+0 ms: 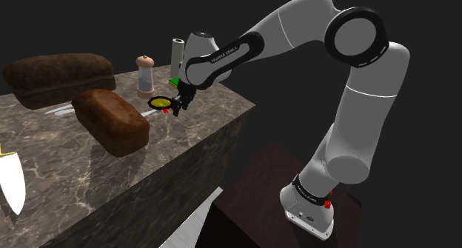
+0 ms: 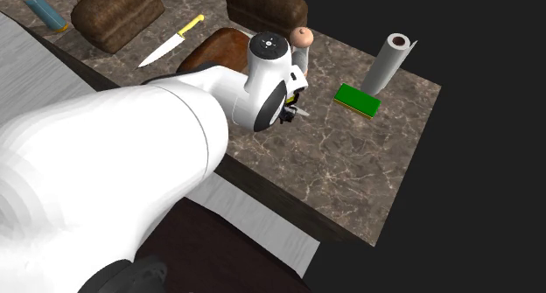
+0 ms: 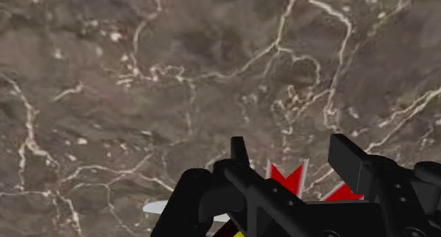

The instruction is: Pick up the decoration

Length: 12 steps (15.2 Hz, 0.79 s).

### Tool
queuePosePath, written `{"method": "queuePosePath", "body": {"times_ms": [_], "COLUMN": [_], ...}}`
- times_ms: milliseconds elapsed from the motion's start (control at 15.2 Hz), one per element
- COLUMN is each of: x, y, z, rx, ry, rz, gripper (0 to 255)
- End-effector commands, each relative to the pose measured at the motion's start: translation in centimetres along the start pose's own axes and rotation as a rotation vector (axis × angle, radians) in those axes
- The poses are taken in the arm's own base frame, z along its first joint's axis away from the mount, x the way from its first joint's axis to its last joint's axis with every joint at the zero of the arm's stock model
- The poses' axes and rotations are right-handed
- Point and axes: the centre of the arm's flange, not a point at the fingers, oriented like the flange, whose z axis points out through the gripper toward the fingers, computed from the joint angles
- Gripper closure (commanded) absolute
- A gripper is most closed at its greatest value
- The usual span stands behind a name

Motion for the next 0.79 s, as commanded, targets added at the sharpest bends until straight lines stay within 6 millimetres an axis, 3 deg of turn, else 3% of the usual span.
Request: {"method": "queuePosePath", "body": {"times_ms": [0,528,726], "x": [0.0,0.0,0.2], "y": [0.0,0.0,-0.1], "z": [0.1,0.0,-1.5], "rx": [0.000,0.000,0.000], "ry": [0.000,0.000,0.000], "rz": [0.000,0.000,0.000], "gripper": [255,255,255]}}
